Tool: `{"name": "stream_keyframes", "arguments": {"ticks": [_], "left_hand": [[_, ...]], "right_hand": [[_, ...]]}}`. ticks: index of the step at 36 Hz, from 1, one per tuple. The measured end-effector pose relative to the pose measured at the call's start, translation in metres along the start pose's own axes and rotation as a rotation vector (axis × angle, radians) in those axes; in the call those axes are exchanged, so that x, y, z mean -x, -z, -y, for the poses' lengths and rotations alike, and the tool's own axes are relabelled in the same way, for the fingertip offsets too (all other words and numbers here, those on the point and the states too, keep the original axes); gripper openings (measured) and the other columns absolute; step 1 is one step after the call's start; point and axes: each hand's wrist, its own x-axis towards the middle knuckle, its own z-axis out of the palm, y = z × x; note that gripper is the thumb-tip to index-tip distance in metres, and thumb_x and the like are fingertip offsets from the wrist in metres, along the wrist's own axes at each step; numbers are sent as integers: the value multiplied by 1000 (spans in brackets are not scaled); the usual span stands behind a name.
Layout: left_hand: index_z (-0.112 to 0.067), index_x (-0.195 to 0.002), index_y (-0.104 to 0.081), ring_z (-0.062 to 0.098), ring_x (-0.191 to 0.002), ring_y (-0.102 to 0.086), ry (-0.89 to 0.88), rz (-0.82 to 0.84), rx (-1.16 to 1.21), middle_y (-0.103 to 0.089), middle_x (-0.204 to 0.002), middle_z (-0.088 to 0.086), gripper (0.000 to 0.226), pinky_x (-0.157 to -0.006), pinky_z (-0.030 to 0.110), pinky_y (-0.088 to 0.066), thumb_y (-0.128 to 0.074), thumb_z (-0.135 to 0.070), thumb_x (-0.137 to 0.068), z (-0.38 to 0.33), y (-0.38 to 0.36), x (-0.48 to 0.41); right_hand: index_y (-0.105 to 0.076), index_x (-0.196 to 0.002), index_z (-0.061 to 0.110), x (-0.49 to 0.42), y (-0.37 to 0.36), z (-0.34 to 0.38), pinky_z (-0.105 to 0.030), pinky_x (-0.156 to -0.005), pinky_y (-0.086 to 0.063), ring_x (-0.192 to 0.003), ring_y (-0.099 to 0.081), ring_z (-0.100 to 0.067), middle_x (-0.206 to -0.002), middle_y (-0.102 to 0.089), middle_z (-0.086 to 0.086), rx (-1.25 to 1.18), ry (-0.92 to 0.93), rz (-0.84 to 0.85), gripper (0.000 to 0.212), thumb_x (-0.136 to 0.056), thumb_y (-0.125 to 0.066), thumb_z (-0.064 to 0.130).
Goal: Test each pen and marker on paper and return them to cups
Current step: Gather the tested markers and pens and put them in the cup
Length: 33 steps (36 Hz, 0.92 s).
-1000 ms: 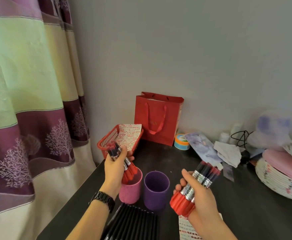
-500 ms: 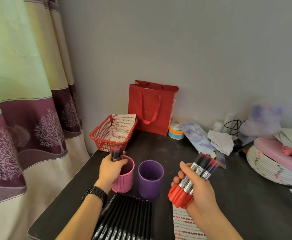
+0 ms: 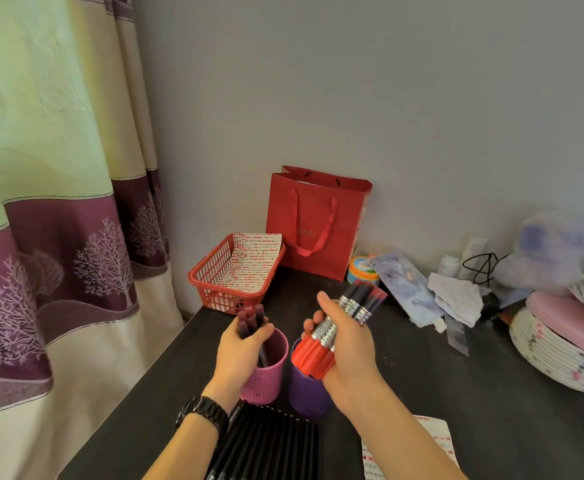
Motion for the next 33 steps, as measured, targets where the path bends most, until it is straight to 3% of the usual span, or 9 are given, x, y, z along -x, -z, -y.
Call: {"name": "stream_keyframes", "arguments": {"ticks": [3,6,10,17,28,33], "left_hand": [[-23,-109,-70,11,-89,-73,-12,21,59,-76,-96,-4,24,-81,30,-53,-77,-16,-87,2,-2,4],[-21,-112,-70,4,-85,-72,-31,16,82,-77,-94,-9,25,-74,23,-50,-76,-19,-88,5,-3,5],[-22,-113,-71,9,-91,-73,-21,-1,106,-77,-96,-8,26,-86,32,-56,-77,-19,-88,8,-4,5],[-22,-111,-72,9,-92,-73,-21,-17,106,-77,-96,-8,23,-93,39,-57,-76,-20,-89,14,-5,0],[-30,-107,-72,6,-89,-73,-2,-1,164,-77,-94,-12,20,-82,30,-54,-75,-22,-89,13,-6,0],[-29,-113,-71,14,-100,-72,23,11,214,-77,-103,-5,25,-93,37,-55,-75,-33,-89,8,-5,4]], "right_hand": [[-67,-96,15,-15,-20,-13,-31,-62,-55,-63,-68,-16,-67,-67,-2,26,10,-55,14,-87,-78,16],[-67,-95,16,-29,-32,-28,-32,-68,-54,-70,-69,-15,-70,-70,0,97,84,-135,13,-88,-78,18],[-65,-94,21,-40,-39,-45,-34,-75,-55,-72,-69,-11,-71,-71,5,196,161,-206,13,-89,-77,18],[-65,-90,25,-50,-36,-53,-29,-66,-49,-58,-64,-1,-65,-68,9,288,267,-216,13,-87,-77,20],[-65,-89,26,-56,-29,-58,-32,-67,-50,-58,-64,0,-64,-68,13,317,350,-219,12,-88,-75,21],[-66,-94,29,-56,-29,-55,-31,-71,-52,-67,-69,-1,-72,-71,14,294,351,-223,15,-88,-75,19]]}}
